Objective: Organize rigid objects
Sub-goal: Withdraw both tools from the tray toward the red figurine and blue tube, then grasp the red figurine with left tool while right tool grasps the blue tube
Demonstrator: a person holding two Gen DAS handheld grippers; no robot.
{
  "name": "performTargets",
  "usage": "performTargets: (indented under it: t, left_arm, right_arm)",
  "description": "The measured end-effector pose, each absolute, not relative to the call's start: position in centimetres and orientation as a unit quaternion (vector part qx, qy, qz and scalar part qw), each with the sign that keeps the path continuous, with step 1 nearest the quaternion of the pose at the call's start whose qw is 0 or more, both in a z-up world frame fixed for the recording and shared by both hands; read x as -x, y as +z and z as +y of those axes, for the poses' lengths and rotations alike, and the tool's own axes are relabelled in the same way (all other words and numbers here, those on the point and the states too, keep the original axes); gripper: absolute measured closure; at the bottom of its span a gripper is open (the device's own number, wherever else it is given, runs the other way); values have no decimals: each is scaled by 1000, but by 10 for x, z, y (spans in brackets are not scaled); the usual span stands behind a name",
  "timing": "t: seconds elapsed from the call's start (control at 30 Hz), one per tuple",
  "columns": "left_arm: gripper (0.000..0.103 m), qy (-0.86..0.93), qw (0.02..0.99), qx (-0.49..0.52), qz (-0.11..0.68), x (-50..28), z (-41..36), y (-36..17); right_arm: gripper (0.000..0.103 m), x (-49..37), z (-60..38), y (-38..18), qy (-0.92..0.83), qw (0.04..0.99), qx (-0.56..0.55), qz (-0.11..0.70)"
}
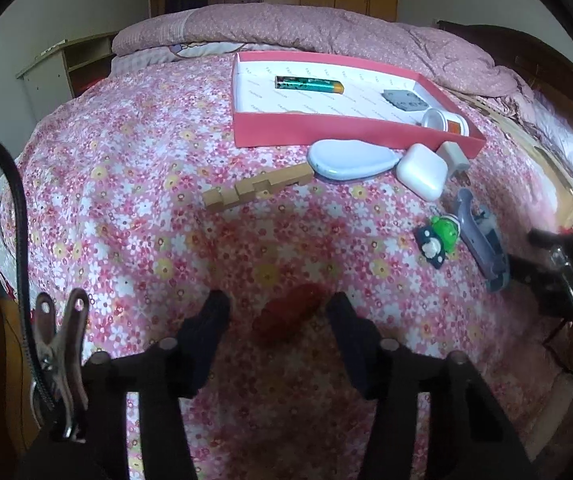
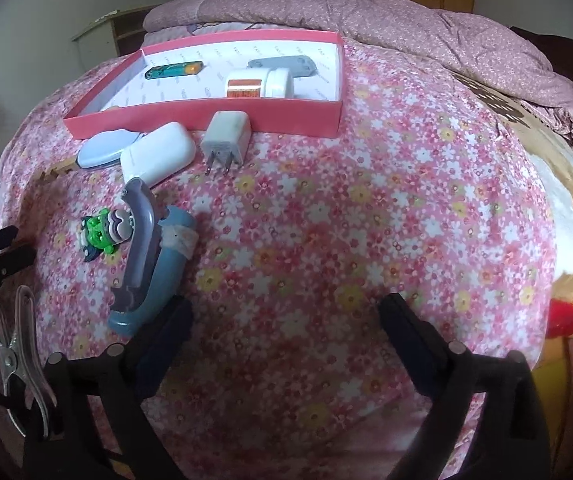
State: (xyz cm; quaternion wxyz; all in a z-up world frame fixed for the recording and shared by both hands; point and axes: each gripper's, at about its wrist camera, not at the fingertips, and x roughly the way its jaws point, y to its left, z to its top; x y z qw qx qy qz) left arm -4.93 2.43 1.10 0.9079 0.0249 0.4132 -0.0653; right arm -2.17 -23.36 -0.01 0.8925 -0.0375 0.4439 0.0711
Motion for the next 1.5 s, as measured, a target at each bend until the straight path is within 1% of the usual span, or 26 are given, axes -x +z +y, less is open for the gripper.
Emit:
performTargets:
  t: [0.13, 0.17, 0.23, 0.27, 0.3, 0.33, 0.4, 0.43, 0.5, 0.57, 0.7, 0.77, 0.83, 0.93, 1.0, 1.07, 1.2, 1.5]
  left_arm:
    - [49, -60, 907, -30, 416, 45, 24, 9]
    - [49, -60, 907, -31, 415, 45, 23, 10]
    - [50, -59, 908, -32, 413, 45, 23, 9]
    - [53, -58, 909, -33, 412, 46, 23, 10]
    - [58, -56, 909, -34, 411, 46, 24, 10]
    - [61, -54, 909, -34, 411, 46, 24, 10]
    - [72, -48, 910, -33, 410, 47, 27, 11]
    - [74, -46, 910, -31, 410, 47, 28, 11]
    - [80, -44, 911, -21, 410, 47, 32, 12]
    - [82, -45, 911, -14, 411, 47, 35, 13]
    - [82, -59, 909, 2, 413, 49, 41, 16]
    - [82, -69, 908, 16, 413, 50, 45, 18]
    - [82, -74, 907, 26, 414, 50, 46, 20]
    - [82, -76, 908, 26, 412, 50, 45, 23]
    - [82, -77, 910, 19, 407, 50, 43, 27]
    - [82, -82, 911, 19, 404, 47, 41, 30]
    - [82, -102, 912, 30, 397, 37, 37, 41]
    - [82, -117, 926, -8, 360, 10, 13, 69]
  right_arm:
    - [6, 23, -236, 3, 87, 883, 33, 460]
    - [8, 23, -238, 6, 92, 880, 25, 465]
    - [14, 25, -239, 11, 104, 880, 8, 464]
    - [18, 28, -239, 13, 113, 881, 2, 459]
    - [21, 29, -238, 16, 118, 882, 0, 456]
    - [23, 32, -236, 17, 125, 884, 1, 450]
    - [35, 35, -231, 19, 136, 886, 6, 444]
    - [38, 36, -228, 20, 142, 886, 7, 442]
    - [50, 36, -222, 20, 154, 884, 3, 441]
    - [57, 34, -218, 19, 163, 882, -6, 442]
    - [65, 28, -218, 19, 179, 874, -42, 450]
    - [65, 24, -220, 17, 193, 866, -71, 456]
    - [66, 21, -221, 15, 192, 864, -79, 459]
    - [76, 15, -220, 11, 184, 863, -82, 464]
    - [87, 12, -219, 9, 181, 863, -82, 465]
    - [92, 12, -217, 9, 182, 863, -78, 464]
    - [92, 11, -221, 11, 190, 862, -94, 459]
    - [92, 9, -236, 28, 183, 875, -98, 437]
